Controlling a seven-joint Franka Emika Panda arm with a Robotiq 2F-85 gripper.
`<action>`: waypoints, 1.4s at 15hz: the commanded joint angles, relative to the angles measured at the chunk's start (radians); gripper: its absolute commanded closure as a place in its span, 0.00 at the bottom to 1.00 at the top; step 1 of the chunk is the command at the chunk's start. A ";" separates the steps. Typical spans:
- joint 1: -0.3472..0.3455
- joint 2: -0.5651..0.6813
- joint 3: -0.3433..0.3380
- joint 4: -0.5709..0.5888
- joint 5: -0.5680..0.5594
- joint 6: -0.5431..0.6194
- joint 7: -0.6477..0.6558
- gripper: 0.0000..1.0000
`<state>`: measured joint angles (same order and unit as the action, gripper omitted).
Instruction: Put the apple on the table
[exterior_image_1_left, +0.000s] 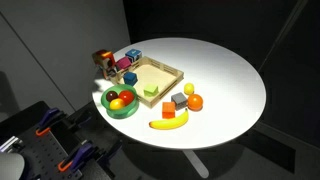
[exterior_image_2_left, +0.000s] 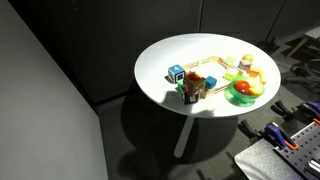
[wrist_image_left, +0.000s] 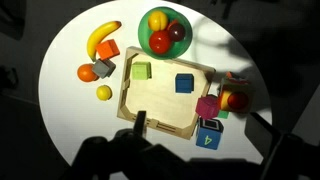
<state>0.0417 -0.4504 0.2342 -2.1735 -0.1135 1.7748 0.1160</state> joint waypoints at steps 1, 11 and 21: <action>0.028 0.003 -0.022 0.004 -0.011 -0.004 0.010 0.00; 0.011 0.074 -0.050 0.035 -0.015 -0.029 0.012 0.00; 0.006 0.152 -0.163 -0.038 0.021 0.070 -0.124 0.00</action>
<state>0.0454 -0.3071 0.1091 -2.1857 -0.1124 1.7955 0.0560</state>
